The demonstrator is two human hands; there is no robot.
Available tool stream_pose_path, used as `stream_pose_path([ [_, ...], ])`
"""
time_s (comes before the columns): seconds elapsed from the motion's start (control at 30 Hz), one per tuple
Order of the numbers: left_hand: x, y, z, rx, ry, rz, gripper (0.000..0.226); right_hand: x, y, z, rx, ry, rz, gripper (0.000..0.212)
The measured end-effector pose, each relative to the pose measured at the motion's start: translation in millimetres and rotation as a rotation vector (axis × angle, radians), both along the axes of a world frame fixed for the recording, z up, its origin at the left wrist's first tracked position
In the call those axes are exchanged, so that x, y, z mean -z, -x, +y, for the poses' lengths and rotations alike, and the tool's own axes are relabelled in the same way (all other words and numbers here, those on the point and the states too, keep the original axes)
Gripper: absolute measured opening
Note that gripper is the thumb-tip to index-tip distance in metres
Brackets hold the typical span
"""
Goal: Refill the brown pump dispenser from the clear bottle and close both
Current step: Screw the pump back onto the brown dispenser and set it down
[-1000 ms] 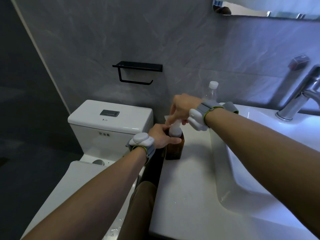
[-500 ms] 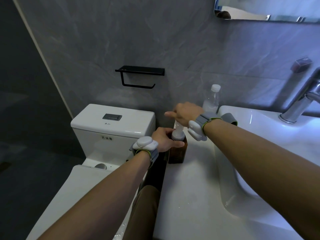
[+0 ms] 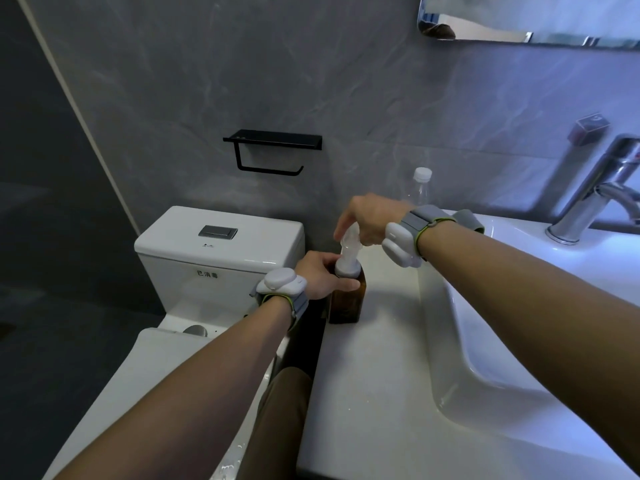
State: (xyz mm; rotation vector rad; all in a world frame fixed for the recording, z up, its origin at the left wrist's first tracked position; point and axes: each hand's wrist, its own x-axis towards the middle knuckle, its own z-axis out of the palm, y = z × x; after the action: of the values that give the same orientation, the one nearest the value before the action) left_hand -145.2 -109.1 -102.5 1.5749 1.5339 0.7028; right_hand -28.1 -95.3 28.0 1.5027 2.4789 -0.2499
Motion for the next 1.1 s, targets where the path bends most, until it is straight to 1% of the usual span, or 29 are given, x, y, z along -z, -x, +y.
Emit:
stream_pose_path([
  [0.17, 0, 1, -1, -0.001, -0.002, -0.009, 0.057, 1, -3, -1, 0.03, 0.062, 0.005, 0.051],
  [0.23, -1, 1, -3, -0.003, 0.003, -0.018, 0.054, 7, 0, 0, 0.064, 0.03, 0.072, 0.046],
  [0.3, -1, 1, -3, -0.007, 0.011, -0.013, 0.054, 14, 9, 1, 0.054, -0.059, 0.116, 0.038],
  [0.37, 1, 1, -3, -0.023, 0.007, -0.001, 0.053, 17, 18, 3, 0.006, -0.114, 0.085, 0.037],
  [0.47, 2, 2, -1, -0.025, -0.009, 0.006, 0.052, 8, 17, 8, -0.009, -0.02, -0.003, 0.05],
  [0.53, 2, 1, 0, -0.009, -0.011, -0.009, 0.056, 3, 10, 12, -0.015, 0.046, -0.094, 0.054],
  [0.67, 0, 1, -1, -0.004, -0.004, -0.004, 0.058, 3, 2, 8, -0.044, 0.05, -0.145, 0.059],
  [0.77, -1, 1, -2, 0.002, 0.001, 0.002, 0.059, 3, -1, 5, -0.046, 0.043, -0.113, 0.059],
  [0.9, -2, 1, -3, 0.002, 0.004, -0.002, 0.058, 10, -5, 3, 0.059, 0.024, -0.036, 0.054],
  [1.0, -2, -1, -3, -0.017, 0.001, -0.02, 0.055, 20, -7, 0, 0.105, -0.031, 0.029, 0.051],
  [1.1, -1, -2, -3, -0.04, 0.003, -0.033, 0.056, 27, -6, -2, 0.122, -0.101, 0.031, 0.045],
])
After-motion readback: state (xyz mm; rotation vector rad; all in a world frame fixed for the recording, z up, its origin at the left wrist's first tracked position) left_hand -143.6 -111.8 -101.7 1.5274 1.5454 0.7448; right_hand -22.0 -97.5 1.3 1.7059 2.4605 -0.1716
